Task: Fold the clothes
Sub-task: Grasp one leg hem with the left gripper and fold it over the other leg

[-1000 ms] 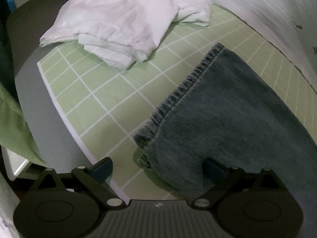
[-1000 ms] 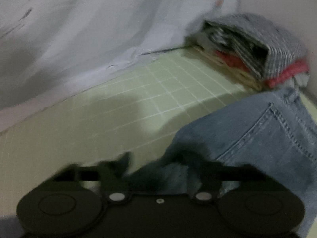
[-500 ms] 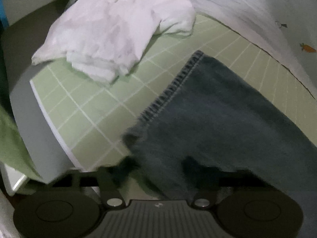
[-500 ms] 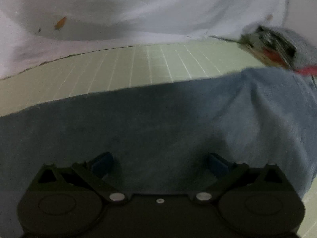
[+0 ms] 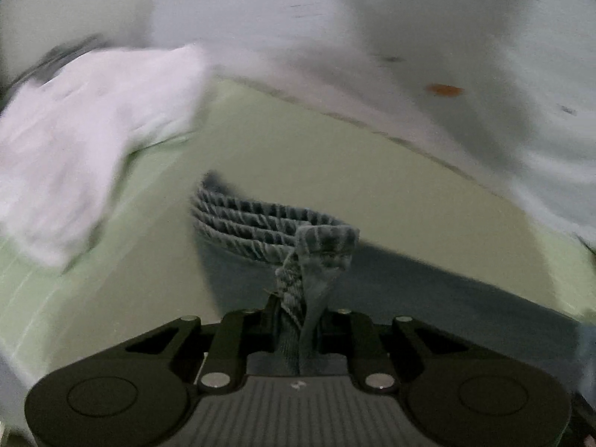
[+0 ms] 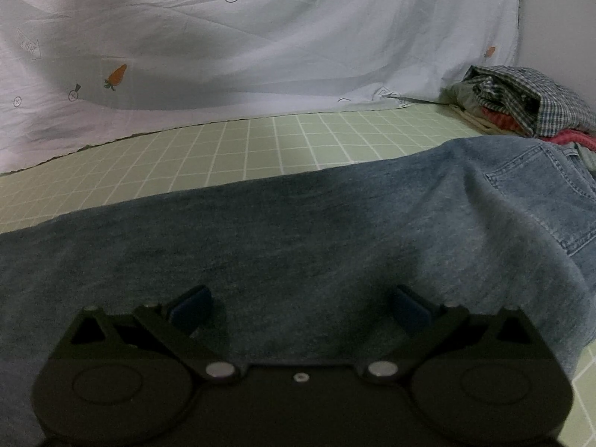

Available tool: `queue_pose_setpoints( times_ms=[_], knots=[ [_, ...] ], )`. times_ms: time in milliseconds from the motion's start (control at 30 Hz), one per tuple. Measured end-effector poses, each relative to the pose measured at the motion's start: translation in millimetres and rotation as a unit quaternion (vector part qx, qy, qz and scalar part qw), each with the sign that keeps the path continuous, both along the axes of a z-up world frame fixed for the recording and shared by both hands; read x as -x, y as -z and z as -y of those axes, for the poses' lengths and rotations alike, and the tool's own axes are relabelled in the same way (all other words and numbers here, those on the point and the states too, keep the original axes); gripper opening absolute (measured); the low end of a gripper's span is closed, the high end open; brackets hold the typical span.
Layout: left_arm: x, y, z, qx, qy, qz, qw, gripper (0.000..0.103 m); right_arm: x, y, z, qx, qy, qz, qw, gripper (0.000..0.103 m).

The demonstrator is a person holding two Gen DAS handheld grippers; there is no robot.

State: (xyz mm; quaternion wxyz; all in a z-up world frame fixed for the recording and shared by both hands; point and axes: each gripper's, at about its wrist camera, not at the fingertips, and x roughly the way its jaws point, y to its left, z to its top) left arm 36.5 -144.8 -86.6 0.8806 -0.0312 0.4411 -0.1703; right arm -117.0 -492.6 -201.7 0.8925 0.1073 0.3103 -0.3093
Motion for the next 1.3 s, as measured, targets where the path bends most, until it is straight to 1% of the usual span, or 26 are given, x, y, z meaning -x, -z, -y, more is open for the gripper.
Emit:
queue_pose_setpoints(
  times_ms=[67, 133, 167, 200, 233, 267, 300, 333, 367, 400, 433, 533, 600, 633, 733, 833, 900, 933, 967, 1033, 1100, 1167, 1200, 1267, 1300],
  knots=[
    [5.6, -4.6, 26.7, 0.0, 0.059, 0.01, 0.9982, 0.017, 0.6, -0.2, 0.4, 0.0, 0.0, 0.0, 1.0, 0.103],
    [13.3, -2.0, 53.7, -0.008, 0.122, 0.005, 0.9925, 0.017, -0.2, 0.1, 1.0, 0.0, 0.0, 0.0, 1.0, 0.103],
    [17.5, 3.1, 67.6, -0.015, 0.159, -0.008, 0.9872, 0.019, -0.3, 0.2, 1.0, 0.0, 0.0, 0.0, 1.0, 0.103],
    [20.8, 13.3, 81.2, -0.027, 0.196, -0.031, 0.9797, 0.022, -0.3, 0.2, 1.0, 0.0, 0.0, 0.0, 1.0, 0.103],
    [23.6, 25.8, 94.3, -0.04, 0.231, -0.059, 0.9702, 0.027, -0.4, 0.2, 0.9, 0.0, 0.0, 0.001, 1.0, 0.103],
    [27.3, 36.4, 103.1, -0.05, 0.246, -0.075, 0.965, 0.03, -0.3, 0.1, 0.9, 0.0, 0.0, 0.001, 1.0, 0.103],
    [31.7, 45.6, 108.7, -0.058, 0.247, -0.083, 0.9637, 0.032, -0.4, 0.2, 0.9, 0.0, 0.0, 0.001, 1.0, 0.103],
    [35.8, 48.2, 112.8, -0.062, 0.253, -0.082, 0.962, 0.048, -0.6, 0.2, 1.1, 0.0, 0.0, 0.001, 1.0, 0.103],
    [37.6, 47.4, 114.5, -0.062, 0.262, -0.083, 0.9594, 0.07, -0.7, 0.3, 1.2, 0.0, 0.0, 0.001, 1.0, 0.103],
    [37.7, 47.4, 115.3, -0.061, 0.271, -0.09, 0.9565, 0.079, -0.8, 0.3, 1.2, 0.0, 0.0, 0.001, 1.0, 0.103],
    [37.7, 47.0, 114.4, -0.062, 0.27, -0.091, 0.9566, 0.084, -0.9, 0.4, 1.2, 0.0, 0.001, 0.001, 1.0, 0.103],
    [32.2, 44.7, 103.1, -0.068, 0.242, -0.085, 0.9642, 0.084, -0.8, -0.1, 1.0, -0.001, 0.001, 0.0, 1.0, 0.103],
    [25.8, 39.3, 89.0, -0.057, 0.216, -0.08, 0.9715, 0.085, -1.0, -1.6, 0.5, -0.004, 0.001, -0.003, 1.0, 0.103],
    [24.9, 33.5, 81.6, -0.048, 0.204, -0.075, 0.9749, 0.086, -2.1, -4.2, 0.5, -0.012, 0.001, -0.011, 1.0, 0.103],
    [19.7, 16.4, 59.8, -0.017, 0.169, -0.059, 0.9837, 0.09, -8.9, -19.4, -1.8, -0.067, -0.005, -0.018, 0.998, 0.103],
    [14.8, 8.0, 35.4, 0.009, 0.124, -0.051, 0.991, 0.091, -28.3, -25.0, -19.7, -0.096, -0.056, -0.011, 0.994, 0.103],
    [9.3, 10.4, 21.2, 0.016, 0.09, -0.06, 0.994, 0.093, -41.8, -28.1, -32.4, -0.115, -0.091, -0.005, 0.989, 0.103],
    [6.3, 12.3, 14.2, 0.019, 0.074, -0.065, 0.995, 0.094, -48.6, -29.7, -38.8, -0.124, -0.109, -0.002, 0.986, 0.103],
    [3.3, 15.9, 8.9, 0.012, 0.058, -0.073, 0.9955, 0.094, -55.4, -31.3, -45.2, -0.132, -0.127, 0.001, 0.983, 0.103],
    [0.4, 25.2, 3.8, -0.016, 0.04, -0.088, 0.9952, 0.094, -69.0, -34.5, -57.9, -0.15, -0.163, 0.006, 0.975, 0.103],
    [-1.3, 34.8, 3.1, -0.034, 0.033, -0.102, 0.9937, 0.094, -82.5, -37.6, -70.7, -0.168, -0.198, 0.012, 0.966, 0.103],
    [-2.7, 43.7, 3.1, -0.039, 0.032, -0.119, 0.9916, 0.094, -96.1, -40.8, -83.4, -0.185, -0.233, 0.018, 0.955, 0.102],
    [-3.5, 48.9, 3.2, -0.047, 0.031, -0.129, 0.99, 0.094, -103.0, -39.9, -90.3, -0.179, -0.246, 0.015, 0.952, 0.1],
    [-5.0, 59.6, 1.2, -0.068, 0.023, -0.148, 0.9863, 0.095, -119.3, -32.2, -101.0, -0.166, -0.264, -0.006, 0.95, 0.093],
    [-5.0, 60.8, 0.5, -0.07, 0.024, -0.149, 0.9861, 0.097, -125.8, -27.7, -104.6, -0.163, -0.269, -0.016, 0.949, 0.089]
  ],
)
